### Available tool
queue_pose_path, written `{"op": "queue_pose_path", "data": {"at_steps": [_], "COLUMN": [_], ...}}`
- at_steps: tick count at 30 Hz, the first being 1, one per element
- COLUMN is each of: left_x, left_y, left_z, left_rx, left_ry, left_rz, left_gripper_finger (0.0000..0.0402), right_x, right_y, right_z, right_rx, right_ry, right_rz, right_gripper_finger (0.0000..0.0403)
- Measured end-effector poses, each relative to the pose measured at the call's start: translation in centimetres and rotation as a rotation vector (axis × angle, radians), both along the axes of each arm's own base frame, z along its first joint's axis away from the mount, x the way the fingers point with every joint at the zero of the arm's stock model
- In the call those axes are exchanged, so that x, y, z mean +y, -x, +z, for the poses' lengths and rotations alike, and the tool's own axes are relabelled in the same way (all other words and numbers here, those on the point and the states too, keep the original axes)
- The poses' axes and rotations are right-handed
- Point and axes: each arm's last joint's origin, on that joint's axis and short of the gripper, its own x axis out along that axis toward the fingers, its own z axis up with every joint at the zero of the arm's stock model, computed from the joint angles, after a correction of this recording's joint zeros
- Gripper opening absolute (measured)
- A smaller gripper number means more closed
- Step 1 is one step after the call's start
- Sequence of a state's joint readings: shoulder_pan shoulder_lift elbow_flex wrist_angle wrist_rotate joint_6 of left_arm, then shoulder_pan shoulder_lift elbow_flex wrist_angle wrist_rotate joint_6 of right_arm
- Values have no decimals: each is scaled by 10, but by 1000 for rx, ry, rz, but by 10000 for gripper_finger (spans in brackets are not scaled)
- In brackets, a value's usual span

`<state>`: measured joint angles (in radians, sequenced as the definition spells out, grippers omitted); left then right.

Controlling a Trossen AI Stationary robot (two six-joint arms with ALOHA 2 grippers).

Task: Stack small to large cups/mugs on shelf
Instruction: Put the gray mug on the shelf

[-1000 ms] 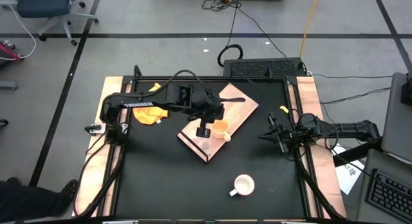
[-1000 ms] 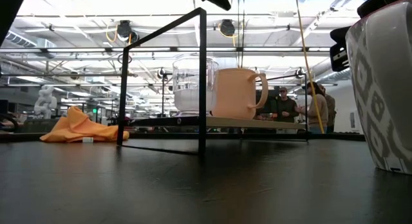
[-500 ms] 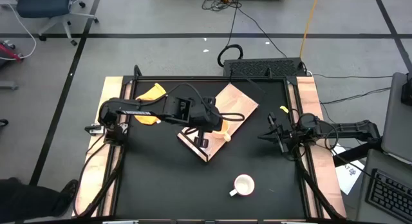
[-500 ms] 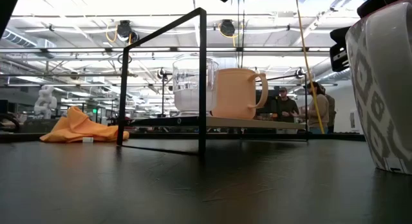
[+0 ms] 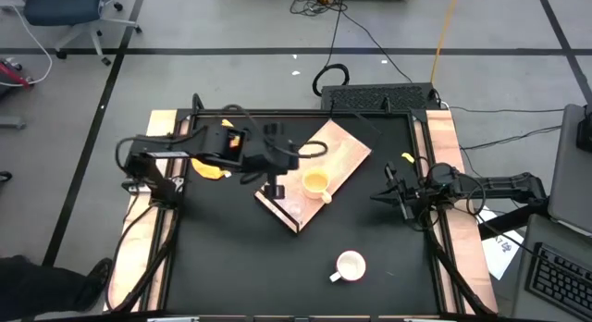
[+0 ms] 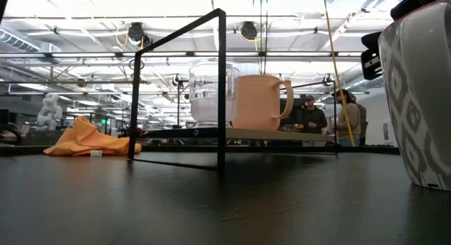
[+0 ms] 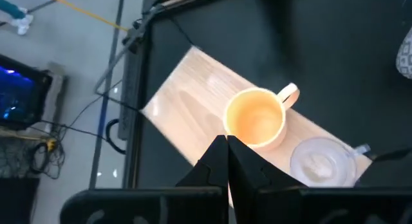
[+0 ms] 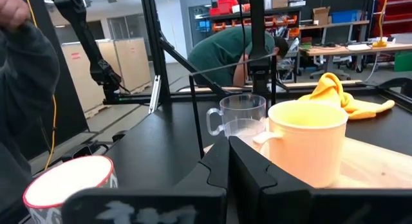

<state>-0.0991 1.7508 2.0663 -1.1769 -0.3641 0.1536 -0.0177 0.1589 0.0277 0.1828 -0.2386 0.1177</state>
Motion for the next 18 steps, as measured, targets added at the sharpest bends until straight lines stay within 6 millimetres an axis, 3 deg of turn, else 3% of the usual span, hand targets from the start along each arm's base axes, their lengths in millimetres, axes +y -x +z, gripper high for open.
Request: {"op": "queue_pose_path", "data": {"at_steps": [5,10,18], "left_x": [2,1,-6], "left_y": [28,56,109], "left_z": [9,-16,-51], "left_rx": [-46,-60,-270], "left_ry": [25,23,121], "left_rz": [43,110,117], "left_gripper_finger": [0,0,0], "right_x": [0,0,0], "right_y": [0,0,0], "right_z": [0,0,0], "right_rx": [1,3,5], "right_ry": [1,0,-3], "right_rz": [0,0,0], "right_gripper_finger": [0,0,0]}}
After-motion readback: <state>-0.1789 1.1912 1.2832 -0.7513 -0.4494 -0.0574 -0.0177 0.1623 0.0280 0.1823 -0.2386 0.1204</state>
